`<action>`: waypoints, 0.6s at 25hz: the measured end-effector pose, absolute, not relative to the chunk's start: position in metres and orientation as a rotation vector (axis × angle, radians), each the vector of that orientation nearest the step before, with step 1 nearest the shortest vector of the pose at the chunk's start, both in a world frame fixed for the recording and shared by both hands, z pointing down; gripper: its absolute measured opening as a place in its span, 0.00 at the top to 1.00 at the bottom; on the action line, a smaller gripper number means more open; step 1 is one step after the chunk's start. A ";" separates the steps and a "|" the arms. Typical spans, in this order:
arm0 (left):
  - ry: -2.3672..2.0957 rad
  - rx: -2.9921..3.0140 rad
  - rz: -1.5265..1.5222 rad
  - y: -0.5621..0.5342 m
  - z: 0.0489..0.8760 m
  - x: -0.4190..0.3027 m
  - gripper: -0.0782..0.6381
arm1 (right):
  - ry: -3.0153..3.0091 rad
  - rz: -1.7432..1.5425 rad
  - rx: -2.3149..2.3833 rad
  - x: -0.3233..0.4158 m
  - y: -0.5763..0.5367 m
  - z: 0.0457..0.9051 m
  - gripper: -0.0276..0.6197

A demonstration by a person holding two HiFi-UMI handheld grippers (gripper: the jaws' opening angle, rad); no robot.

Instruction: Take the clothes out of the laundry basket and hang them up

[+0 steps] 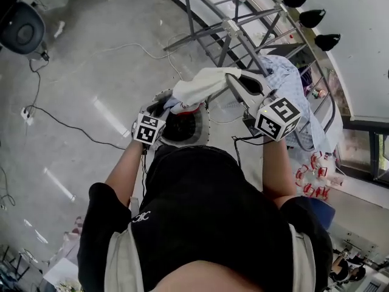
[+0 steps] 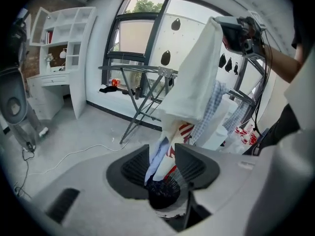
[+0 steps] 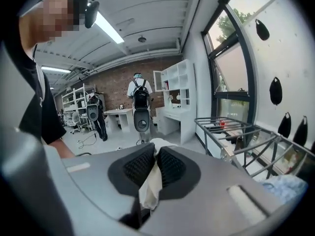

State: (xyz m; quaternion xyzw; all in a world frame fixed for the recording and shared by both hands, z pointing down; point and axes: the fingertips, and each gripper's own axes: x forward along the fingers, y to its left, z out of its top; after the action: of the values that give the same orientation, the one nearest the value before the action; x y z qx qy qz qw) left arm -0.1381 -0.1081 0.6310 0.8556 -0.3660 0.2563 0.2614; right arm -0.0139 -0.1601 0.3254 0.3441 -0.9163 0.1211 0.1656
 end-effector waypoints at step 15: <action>-0.815 2.700 0.652 -0.177 0.599 -0.043 0.45 | -2.691 0.203 0.999 0.003 -0.136 0.251 0.91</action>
State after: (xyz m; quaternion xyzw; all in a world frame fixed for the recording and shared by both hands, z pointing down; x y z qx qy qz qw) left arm -0.0435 -0.1766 0.5993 0.9257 -0.2795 0.2234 0.1230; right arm 0.0026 -0.1365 0.2508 0.3442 -0.9270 0.0701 0.1316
